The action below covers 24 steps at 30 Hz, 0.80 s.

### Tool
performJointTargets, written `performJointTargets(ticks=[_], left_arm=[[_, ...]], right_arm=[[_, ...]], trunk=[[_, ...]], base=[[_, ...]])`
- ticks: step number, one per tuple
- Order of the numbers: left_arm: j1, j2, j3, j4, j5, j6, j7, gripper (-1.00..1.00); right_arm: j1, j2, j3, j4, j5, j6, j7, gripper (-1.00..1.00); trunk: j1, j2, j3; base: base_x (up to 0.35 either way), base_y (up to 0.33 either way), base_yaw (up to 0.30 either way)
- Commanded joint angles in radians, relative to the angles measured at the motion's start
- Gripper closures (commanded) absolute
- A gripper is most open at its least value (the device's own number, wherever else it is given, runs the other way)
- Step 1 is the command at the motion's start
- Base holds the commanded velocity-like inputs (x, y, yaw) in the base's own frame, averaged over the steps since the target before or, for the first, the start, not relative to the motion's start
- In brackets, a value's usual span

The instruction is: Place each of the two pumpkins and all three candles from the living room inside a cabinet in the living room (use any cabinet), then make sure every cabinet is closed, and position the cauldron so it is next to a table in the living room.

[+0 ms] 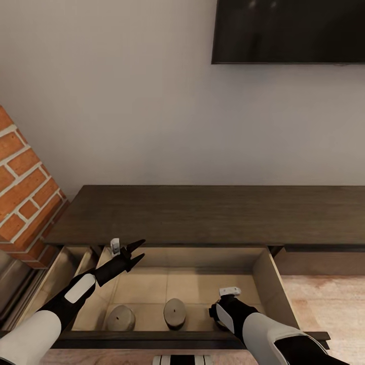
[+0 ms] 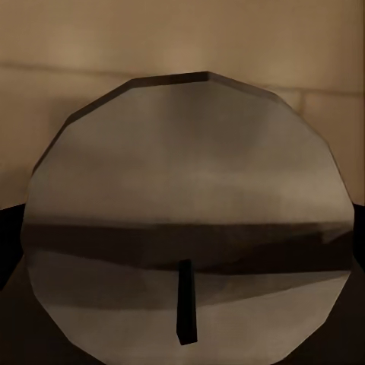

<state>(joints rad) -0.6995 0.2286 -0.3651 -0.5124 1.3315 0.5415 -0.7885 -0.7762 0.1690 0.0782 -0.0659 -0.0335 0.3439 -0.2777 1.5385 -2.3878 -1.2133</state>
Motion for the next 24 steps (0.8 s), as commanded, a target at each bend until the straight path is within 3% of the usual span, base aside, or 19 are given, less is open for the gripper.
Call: performJointTargets(ticks=[1,9,10,24], left_arm=[[0.0,0.0,0.0,0.0,0.0,0.0,0.0,-1.0],[0.0,0.0,0.0,0.0,0.0,0.0,0.0,-1.0],[0.0,0.001,0.0,0.0,0.0,0.0,0.0,-1.0],[0.0,0.002,0.0,0.0,0.0,0.0,0.0,-1.0]], right_arm=[[0.0,0.0,0.0,0.0,0.0,0.0,0.0,1.0],[0.0,0.0,0.0,0.0,0.0,0.0,0.0,1.0],[0.001,0.0,0.0,0.0,0.001,-0.001,0.0,-1.0],[0.008,0.0,0.0,0.0,0.002,-0.002,0.0,-1.0]], trunk=[[0.0,0.0,0.0],[0.0,0.0,0.0],[0.0,0.0,0.0],[0.0,0.0,0.0]], base=[[0.0,0.0,0.0],[0.0,0.0,0.0],[0.0,0.0,0.0],[0.0,0.0,0.0]])
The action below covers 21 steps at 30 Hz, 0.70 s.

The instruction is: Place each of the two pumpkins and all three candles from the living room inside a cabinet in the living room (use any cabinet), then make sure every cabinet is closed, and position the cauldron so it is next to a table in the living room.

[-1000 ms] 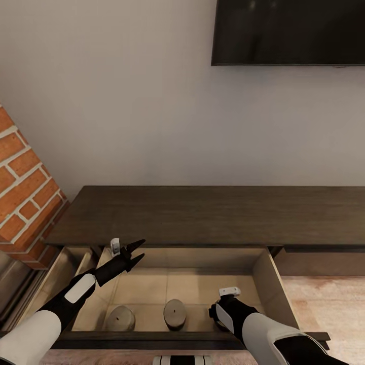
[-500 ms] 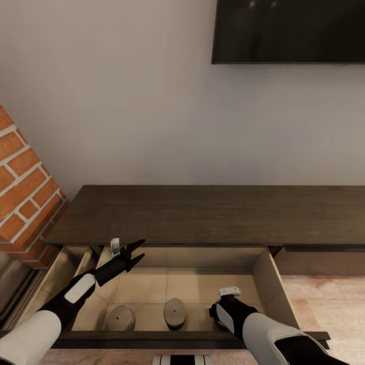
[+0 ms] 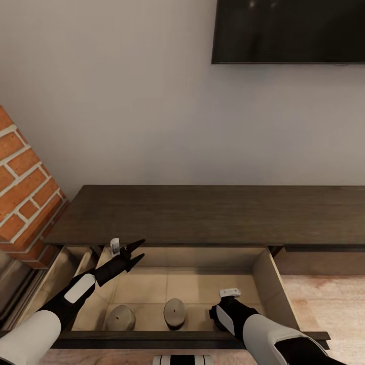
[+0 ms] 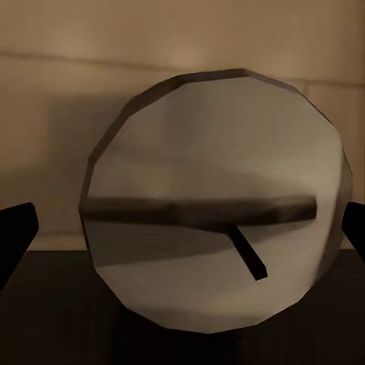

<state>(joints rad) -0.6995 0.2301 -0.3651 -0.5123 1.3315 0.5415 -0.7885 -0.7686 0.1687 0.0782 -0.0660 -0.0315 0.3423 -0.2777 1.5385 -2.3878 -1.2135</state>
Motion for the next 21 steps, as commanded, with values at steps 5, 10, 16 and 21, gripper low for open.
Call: performJointTargets(ticks=[5,10,16,21], left_arm=[[0.0,0.0,0.0,0.0,0.0,0.0,0.0,-1.0],[0.0,-0.002,-0.001,0.0,0.0,0.0,0.0,-1.0],[0.0,-0.004,-0.001,0.002,0.0,0.0,0.002,-1.0],[0.0,-0.006,0.0,0.0,-0.001,0.001,0.009,-1.0]], right_arm=[[0.0,0.0,0.0,0.0,0.0,0.0,0.0,-1.0],[0.0,0.0,0.0,0.0,0.001,0.0,0.0,-1.0],[0.0,-0.005,0.0,-0.001,0.001,0.001,0.0,-1.0],[0.0,-0.012,0.0,-0.002,0.001,0.002,0.001,-1.0]], trunk=[[0.0,0.0,0.0],[0.0,0.0,0.0],[-0.012,0.021,0.009],[-0.031,0.056,0.025]], base=[[0.0,0.0,0.0],[0.0,0.0,0.0],[0.0,0.0,0.0],[0.0,0.0,0.0]])
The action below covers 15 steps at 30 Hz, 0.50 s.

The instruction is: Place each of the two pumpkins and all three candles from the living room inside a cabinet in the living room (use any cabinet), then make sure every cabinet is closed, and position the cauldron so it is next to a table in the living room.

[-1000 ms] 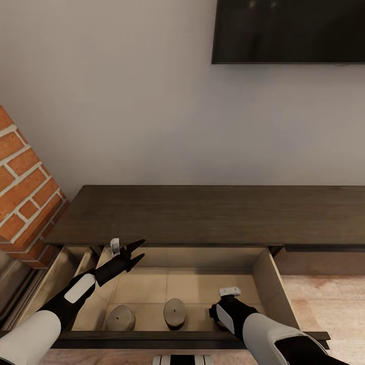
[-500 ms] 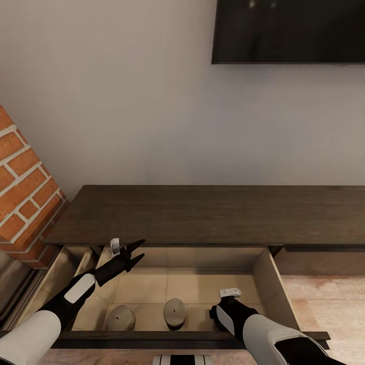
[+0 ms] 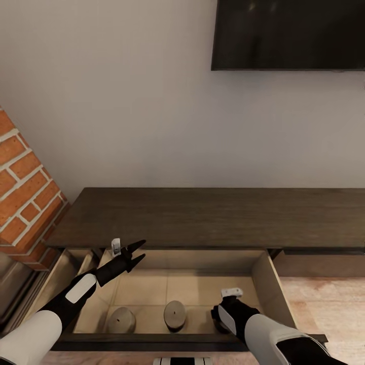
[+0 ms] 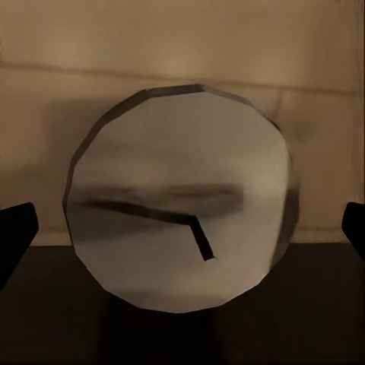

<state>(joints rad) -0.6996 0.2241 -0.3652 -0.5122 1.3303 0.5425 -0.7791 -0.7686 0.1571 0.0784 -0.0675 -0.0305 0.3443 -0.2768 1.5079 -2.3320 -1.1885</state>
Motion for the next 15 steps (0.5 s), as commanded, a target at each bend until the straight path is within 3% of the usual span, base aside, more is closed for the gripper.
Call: performJointTargets(ticks=[1,15], left_arm=[[0.0,0.0,0.0,0.0,0.0,0.0,0.0,-1.0],[0.0,0.0,-0.001,-0.001,-0.002,0.0,0.001,-1.0]], right_arm=[[0.0,-0.001,0.0,0.0,0.0,0.0,0.0,-1.0],[0.0,-0.002,0.0,-0.001,0.001,0.001,0.001,-1.0]], trunk=[[-0.004,0.007,0.003],[-0.058,0.105,0.047]], base=[[0.0,0.0,0.0],[0.0,0.0,0.0]])
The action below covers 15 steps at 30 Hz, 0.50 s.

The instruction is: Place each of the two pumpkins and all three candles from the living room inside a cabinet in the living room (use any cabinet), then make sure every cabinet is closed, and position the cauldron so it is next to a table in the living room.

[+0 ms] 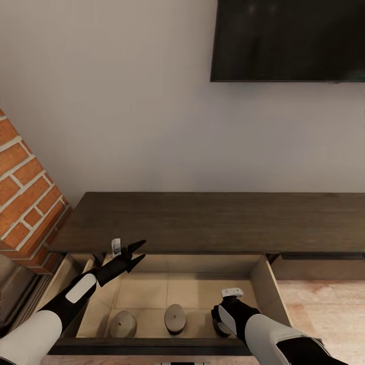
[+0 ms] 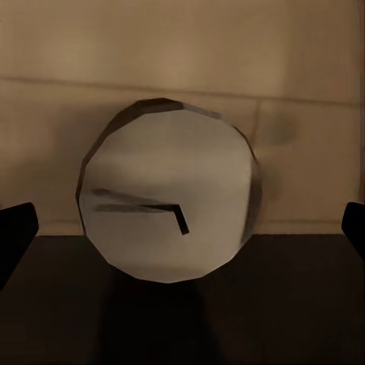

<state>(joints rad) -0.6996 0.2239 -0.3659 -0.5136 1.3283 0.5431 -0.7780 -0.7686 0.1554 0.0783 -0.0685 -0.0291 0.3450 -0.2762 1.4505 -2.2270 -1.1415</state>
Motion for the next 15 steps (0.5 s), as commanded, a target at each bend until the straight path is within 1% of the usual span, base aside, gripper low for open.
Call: performJointTargets(ticks=[1,15], left_arm=[[0.0,0.0,0.0,0.0,-0.002,0.0,0.001,-1.0],[-0.001,0.002,0.001,0.0,-0.006,0.004,0.003,-1.0]], right_arm=[[0.0,0.0,0.0,0.0,0.0,-0.001,0.0,-1.0],[0.0,0.0,0.001,-0.001,0.008,-0.001,0.003,-1.0]], trunk=[[-0.004,0.007,0.003],[-0.058,0.105,0.047]], base=[[0.0,0.0,0.0],[0.0,0.0,0.0]])
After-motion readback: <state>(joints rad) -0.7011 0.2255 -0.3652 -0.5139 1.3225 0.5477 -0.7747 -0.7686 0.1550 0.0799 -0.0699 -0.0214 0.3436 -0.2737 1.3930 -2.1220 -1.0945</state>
